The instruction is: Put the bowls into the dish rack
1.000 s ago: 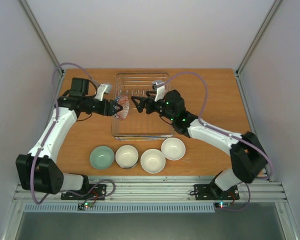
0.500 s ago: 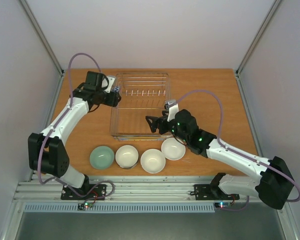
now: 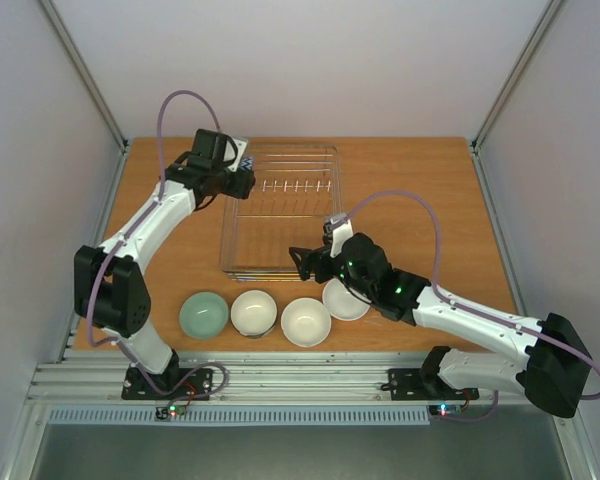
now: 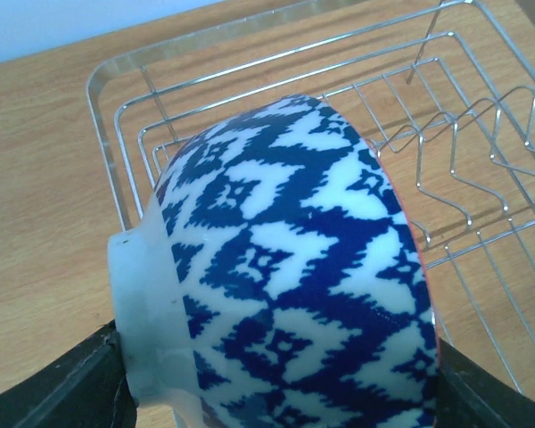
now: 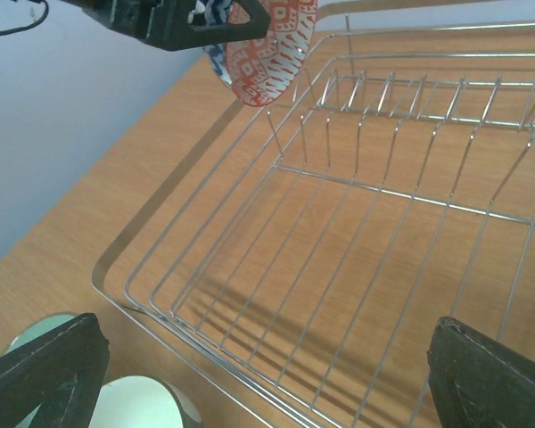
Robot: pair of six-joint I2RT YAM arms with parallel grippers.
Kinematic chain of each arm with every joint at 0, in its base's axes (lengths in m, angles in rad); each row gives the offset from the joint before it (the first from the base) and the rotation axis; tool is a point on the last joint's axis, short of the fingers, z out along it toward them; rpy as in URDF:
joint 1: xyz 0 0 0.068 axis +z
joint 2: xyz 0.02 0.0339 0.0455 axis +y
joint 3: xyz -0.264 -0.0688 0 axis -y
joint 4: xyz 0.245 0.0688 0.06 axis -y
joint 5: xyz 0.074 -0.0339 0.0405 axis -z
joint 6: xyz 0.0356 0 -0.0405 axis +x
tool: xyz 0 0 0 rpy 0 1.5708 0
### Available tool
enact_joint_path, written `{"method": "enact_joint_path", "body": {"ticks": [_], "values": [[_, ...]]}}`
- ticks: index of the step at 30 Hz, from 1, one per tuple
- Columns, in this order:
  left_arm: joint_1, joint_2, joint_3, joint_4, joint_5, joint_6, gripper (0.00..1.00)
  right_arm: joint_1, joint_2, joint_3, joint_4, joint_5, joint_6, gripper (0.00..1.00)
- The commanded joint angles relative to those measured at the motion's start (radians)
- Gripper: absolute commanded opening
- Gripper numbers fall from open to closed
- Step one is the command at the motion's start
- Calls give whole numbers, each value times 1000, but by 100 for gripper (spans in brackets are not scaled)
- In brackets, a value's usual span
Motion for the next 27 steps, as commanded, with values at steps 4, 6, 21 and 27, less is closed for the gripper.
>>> {"method": "enact_joint_path", "body": {"ticks": [4, 6, 21, 27], "values": [[-8, 103, 68, 74, -32, -21, 0, 25, -72, -48, -25, 41, 5, 96], [-9, 132, 89, 75, -35, -23, 1, 28, -99, -64, -35, 42, 3, 96], [-167, 229, 104, 98, -351, 87, 0, 33, -153, -104, -77, 70, 0, 96], [-216, 267, 110, 99, -422, 108, 1, 33, -160, -117, -74, 72, 6, 96]]}}
